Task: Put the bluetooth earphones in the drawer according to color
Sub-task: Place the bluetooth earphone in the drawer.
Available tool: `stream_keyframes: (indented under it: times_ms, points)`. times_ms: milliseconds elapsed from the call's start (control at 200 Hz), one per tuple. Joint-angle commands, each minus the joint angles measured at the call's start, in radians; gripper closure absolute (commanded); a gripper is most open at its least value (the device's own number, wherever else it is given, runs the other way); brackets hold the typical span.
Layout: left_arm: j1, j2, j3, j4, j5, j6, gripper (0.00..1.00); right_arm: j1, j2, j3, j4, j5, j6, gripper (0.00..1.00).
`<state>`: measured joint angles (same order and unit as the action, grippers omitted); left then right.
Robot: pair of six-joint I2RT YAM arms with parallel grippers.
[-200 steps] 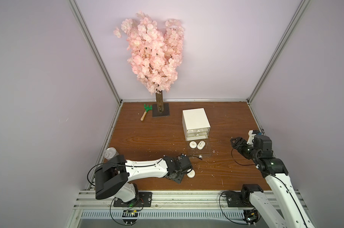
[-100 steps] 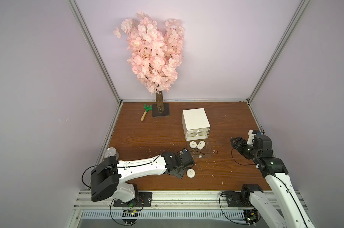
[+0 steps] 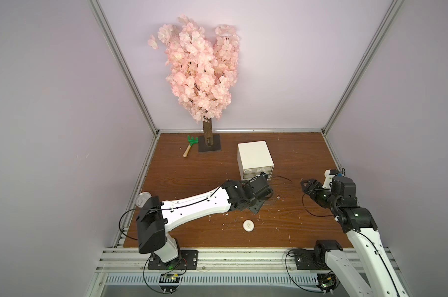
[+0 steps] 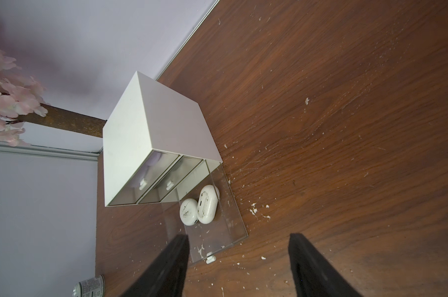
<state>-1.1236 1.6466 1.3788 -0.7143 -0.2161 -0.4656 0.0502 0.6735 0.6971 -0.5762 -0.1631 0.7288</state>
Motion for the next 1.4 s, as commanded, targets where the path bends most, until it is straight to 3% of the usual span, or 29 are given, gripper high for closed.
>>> stream_keyframes:
  times_ms: [0,500,1391]
  points:
    - [0.039,0.064,0.042,-0.027,-0.045,0.051,0.54,-0.006,-0.013,0.037,-0.002,0.001,-0.008,0.31]
    - [0.068,0.297,0.188,-0.020,-0.075,0.078,0.54,-0.006,-0.001,0.021,0.010,0.003,-0.021,0.31]
    - [0.076,0.353,0.129,-0.022,-0.053,0.085,0.54,-0.013,0.001,0.016,0.009,0.005,-0.032,0.31]
